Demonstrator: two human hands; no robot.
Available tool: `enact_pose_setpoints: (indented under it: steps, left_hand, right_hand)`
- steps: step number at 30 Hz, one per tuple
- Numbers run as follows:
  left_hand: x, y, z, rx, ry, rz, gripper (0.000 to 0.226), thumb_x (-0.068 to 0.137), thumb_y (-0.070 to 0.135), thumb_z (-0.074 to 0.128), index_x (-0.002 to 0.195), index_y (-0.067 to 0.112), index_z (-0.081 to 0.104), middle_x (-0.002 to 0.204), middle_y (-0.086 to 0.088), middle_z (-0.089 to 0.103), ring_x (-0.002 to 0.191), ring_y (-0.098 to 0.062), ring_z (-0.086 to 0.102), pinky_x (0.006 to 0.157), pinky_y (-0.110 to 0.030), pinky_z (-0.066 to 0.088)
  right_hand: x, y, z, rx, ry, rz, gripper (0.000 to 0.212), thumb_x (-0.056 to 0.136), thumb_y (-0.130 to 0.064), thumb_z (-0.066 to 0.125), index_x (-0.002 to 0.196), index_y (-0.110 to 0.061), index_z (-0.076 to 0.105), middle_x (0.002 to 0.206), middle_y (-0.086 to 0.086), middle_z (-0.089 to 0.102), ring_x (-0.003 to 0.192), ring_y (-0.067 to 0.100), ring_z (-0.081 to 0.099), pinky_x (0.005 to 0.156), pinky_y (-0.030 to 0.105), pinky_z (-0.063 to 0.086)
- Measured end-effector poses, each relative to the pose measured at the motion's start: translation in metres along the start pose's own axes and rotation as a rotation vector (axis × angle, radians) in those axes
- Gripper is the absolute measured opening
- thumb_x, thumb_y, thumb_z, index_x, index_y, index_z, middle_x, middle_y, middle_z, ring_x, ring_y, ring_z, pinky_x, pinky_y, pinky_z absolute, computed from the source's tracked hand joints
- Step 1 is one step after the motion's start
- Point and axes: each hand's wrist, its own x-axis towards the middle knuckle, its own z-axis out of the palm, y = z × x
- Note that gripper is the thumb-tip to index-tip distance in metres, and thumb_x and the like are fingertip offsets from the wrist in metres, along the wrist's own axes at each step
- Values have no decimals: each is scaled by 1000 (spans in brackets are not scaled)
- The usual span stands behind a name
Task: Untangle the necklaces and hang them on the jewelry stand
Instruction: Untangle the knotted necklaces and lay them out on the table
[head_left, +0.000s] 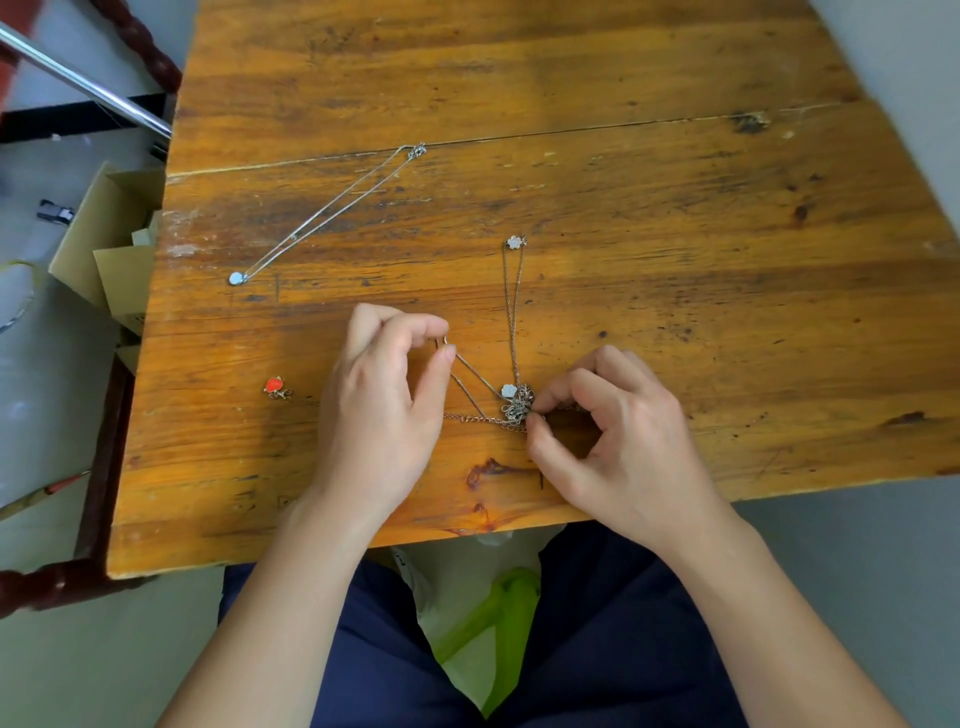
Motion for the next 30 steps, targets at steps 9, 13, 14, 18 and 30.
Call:
enact_pose_setpoints:
  steps: [9, 13, 14, 18, 30]
  left_hand:
    - [-13, 9, -1, 125, -252, 259, 30, 91, 28, 66, 120, 23, 70, 96, 5, 51, 97, -15, 53, 70, -30, 48]
    - [-8, 14, -1, 134, -274, 267, 23, 90, 34, 62, 107, 26, 75, 91, 8, 51, 92, -11, 50, 64, -27, 46]
    - [-7, 14, -1, 128, -277, 258, 21, 90, 34, 61, 104, 25, 75, 90, 8, 51, 91, -10, 50, 65, -28, 47]
    - [-6, 14, -5, 148, -328, 227, 22, 94, 33, 54, 97, 21, 72, 92, 10, 51, 93, -10, 50, 69, -32, 49]
    - [8, 8, -10, -34, -408, -21, 13, 97, 27, 53, 89, 26, 63, 94, 14, 50, 82, 5, 48, 71, -16, 35]
  right_hand:
    - [2, 4, -2, 15, -50, -28, 16, 84, -28, 68, 90, -15, 73, 84, -1, 56, 82, 19, 54, 77, 33, 47]
    - [0, 6, -2, 22, -48, -31, 14, 85, -27, 68, 91, -15, 73, 85, -1, 56, 82, 19, 54, 76, 34, 47]
    - [-1, 6, -1, 24, -40, -29, 14, 85, -27, 69, 91, -16, 73, 85, -1, 56, 82, 19, 54, 76, 34, 47]
    - [0, 6, 0, 25, -17, -27, 12, 87, -26, 70, 91, -16, 73, 84, -3, 56, 82, 17, 53, 76, 31, 46]
    - [-1, 9, -2, 38, -15, -34, 5, 87, -20, 71, 90, -15, 73, 85, -1, 57, 83, 17, 55, 77, 29, 47]
